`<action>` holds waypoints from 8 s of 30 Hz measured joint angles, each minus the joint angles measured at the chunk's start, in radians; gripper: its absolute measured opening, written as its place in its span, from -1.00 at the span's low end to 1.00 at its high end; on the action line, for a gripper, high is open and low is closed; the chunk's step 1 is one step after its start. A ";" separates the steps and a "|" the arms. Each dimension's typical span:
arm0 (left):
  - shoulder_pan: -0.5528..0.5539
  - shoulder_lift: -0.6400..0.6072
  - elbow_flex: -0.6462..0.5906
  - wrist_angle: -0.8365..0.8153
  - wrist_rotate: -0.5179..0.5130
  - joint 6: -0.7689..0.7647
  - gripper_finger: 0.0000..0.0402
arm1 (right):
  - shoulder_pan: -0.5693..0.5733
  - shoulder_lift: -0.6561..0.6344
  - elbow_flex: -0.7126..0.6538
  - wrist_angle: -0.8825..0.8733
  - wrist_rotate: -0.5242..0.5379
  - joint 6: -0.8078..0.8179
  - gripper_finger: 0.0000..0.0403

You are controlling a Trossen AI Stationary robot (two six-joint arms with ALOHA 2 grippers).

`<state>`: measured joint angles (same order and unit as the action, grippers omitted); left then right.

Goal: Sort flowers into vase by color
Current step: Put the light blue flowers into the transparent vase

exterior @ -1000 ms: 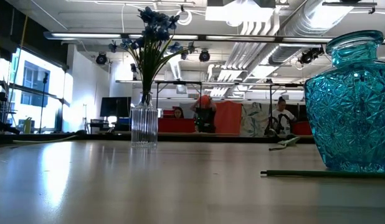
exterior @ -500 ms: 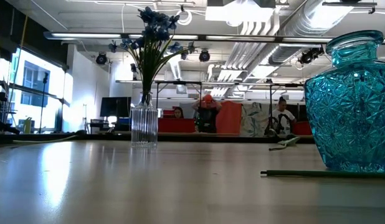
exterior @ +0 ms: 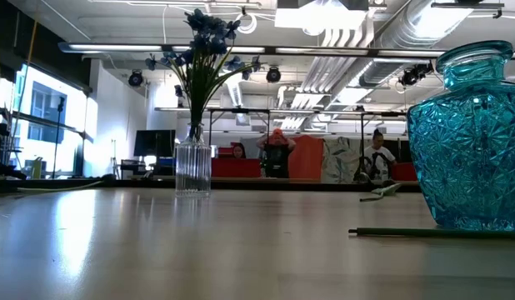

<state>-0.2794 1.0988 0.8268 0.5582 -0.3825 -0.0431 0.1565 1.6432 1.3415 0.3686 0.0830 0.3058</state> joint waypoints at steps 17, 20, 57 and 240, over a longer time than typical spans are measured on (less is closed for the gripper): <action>-0.012 -0.129 0.000 -0.248 -0.037 -0.203 -0.13 | -0.016 -0.002 0.000 0.087 -0.014 -0.027 -1.00; -0.013 -0.088 0.000 -0.211 -0.033 -0.215 -0.11 | -0.019 -0.002 0.000 0.082 -0.038 -0.027 -1.00; -0.048 -0.014 0.000 -0.081 0.034 -0.217 -0.10 | -0.019 -0.005 0.000 0.031 -0.089 -0.035 -1.00; 0.485 0.544 -0.602 0.825 0.193 0.003 -1.00 | -0.040 -0.150 0.000 -0.321 0.253 -0.026 0.10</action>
<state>0.2058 1.6432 0.2253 1.3829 -0.1896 -0.0402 0.1169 1.4937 1.3415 0.0474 0.3358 0.2798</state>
